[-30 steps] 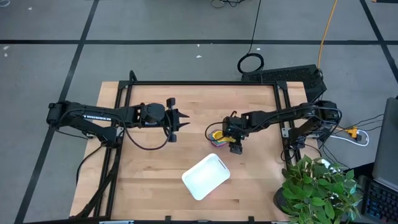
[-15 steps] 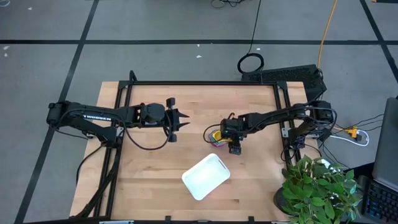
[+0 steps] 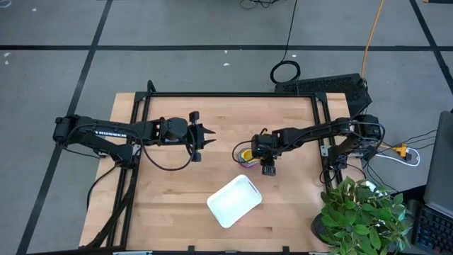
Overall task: Nest measuring cups in basket
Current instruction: Put the stacked measuring cups into the white bin
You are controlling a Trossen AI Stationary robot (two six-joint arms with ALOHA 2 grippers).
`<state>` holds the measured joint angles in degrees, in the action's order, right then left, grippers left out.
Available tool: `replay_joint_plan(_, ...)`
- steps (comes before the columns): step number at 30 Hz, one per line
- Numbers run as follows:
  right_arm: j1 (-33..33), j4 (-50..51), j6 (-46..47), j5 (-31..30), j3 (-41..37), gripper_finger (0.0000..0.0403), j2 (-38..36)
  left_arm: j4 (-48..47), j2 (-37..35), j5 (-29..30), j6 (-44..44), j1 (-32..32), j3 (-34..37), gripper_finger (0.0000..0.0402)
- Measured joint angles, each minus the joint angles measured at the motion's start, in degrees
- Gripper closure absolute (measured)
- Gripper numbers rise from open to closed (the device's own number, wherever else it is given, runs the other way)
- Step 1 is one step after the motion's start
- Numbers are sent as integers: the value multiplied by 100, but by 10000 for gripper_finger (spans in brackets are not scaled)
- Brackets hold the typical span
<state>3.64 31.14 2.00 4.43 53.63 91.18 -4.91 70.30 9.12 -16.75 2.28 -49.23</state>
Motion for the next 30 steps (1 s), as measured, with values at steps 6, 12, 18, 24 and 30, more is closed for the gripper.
replay_joint_plan(6,0,0,-170,-24,0,273,0,-2,0,0,26,0,0,282)
replay_joint_plan(12,2,43,-439,-41,0,275,-209,-12,-23,2,57,0,0,282)
replay_joint_plan(18,17,97,-554,-125,0,278,-550,7,-258,7,81,52,-2,282)
replay_joint_plan(24,91,241,-594,28,-3,279,-522,5,-368,9,163,138,-4,282)
replay_joint_plan(30,96,26,-770,26,-175,230,-502,-13,-367,9,186,144,-4,282)
